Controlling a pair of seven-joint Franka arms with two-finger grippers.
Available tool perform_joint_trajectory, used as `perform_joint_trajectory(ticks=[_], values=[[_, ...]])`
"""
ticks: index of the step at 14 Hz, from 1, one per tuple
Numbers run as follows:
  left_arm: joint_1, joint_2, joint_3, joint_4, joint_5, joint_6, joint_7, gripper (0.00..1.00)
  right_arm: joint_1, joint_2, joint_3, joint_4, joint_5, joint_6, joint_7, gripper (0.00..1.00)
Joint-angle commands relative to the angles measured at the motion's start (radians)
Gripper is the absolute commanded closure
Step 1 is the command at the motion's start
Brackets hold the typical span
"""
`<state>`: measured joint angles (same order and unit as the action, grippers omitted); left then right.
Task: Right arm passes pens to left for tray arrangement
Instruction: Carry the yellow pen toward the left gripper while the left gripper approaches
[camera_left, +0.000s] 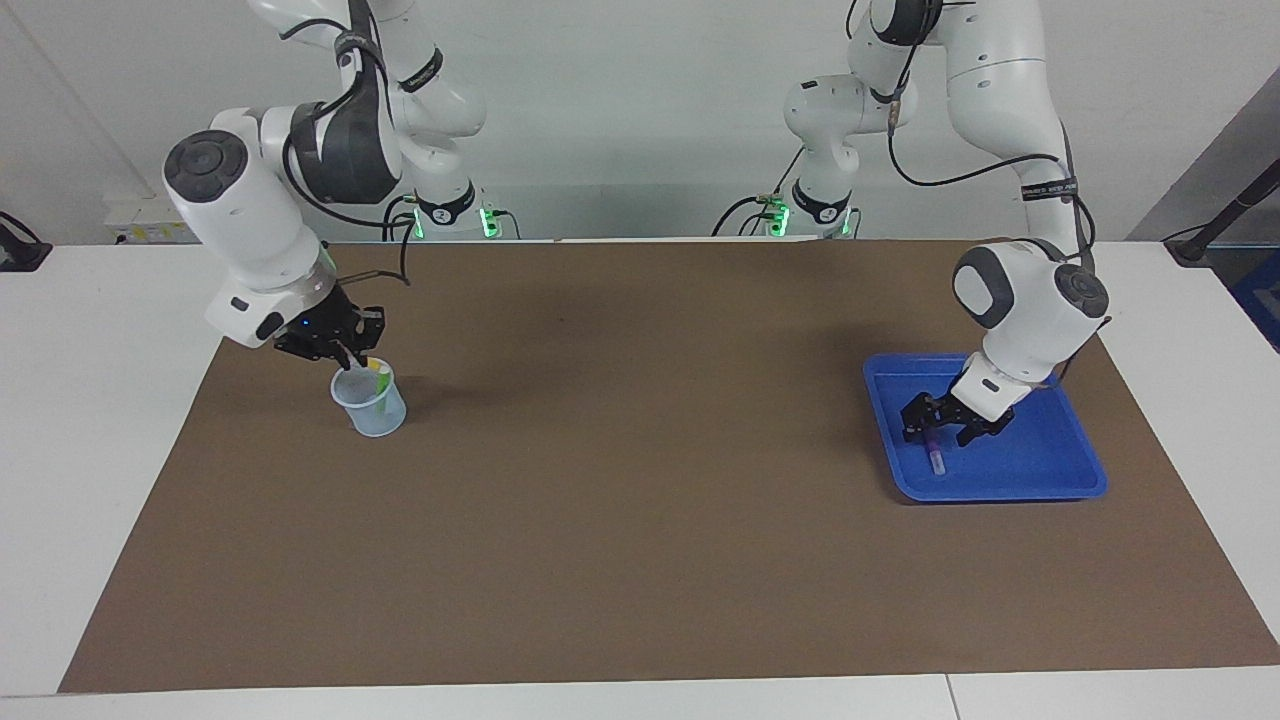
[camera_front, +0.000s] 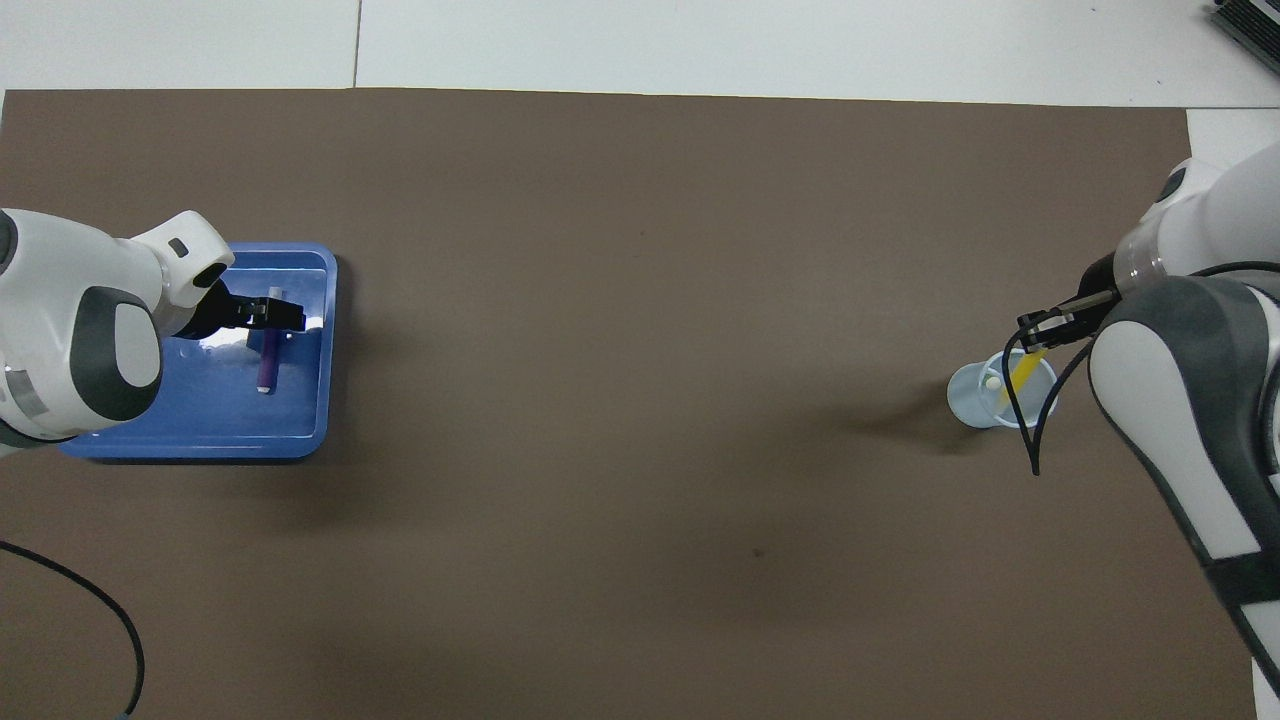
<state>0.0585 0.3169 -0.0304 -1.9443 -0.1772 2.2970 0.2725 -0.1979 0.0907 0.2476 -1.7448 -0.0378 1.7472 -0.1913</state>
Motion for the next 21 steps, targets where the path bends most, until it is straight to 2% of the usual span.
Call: perform_joint_trajectory(ticks=[1,4,5,9,13,17,21], values=[[-0.002,0.011,0.004,0.062,0.001,-0.082,-0.002,0.00,0.009,-0.011,0.031,0.074,0.016,-0.077,-0.014,1.00],[-0.005,-0.002,0.004,0.068,-0.091,-0.112,-0.012,0.00,0.031,-0.011,0.067,0.120,0.033,-0.095,0.013,1.00],[-0.005,-0.009,0.004,0.077,-0.129,-0.140,-0.019,0.00,0.031,-0.011,0.074,0.120,0.079,-0.091,0.060,1.00],[-0.008,-0.041,-0.003,0.140,-0.211,-0.241,-0.154,0.00,0.060,-0.011,0.082,0.117,0.281,-0.069,0.436,1.00],[-0.015,-0.091,-0.016,0.140,-0.347,-0.254,-0.271,0.00,0.155,-0.012,0.082,0.099,0.303,0.035,0.663,1.00],[-0.032,-0.139,-0.023,0.136,-0.470,-0.278,-0.418,0.00,0.209,-0.029,0.082,0.044,0.409,0.187,0.844,1.00],[-0.068,-0.173,-0.039,0.134,-0.527,-0.274,-0.629,0.00,0.268,-0.032,0.082,0.005,0.473,0.326,1.010,1.00]])
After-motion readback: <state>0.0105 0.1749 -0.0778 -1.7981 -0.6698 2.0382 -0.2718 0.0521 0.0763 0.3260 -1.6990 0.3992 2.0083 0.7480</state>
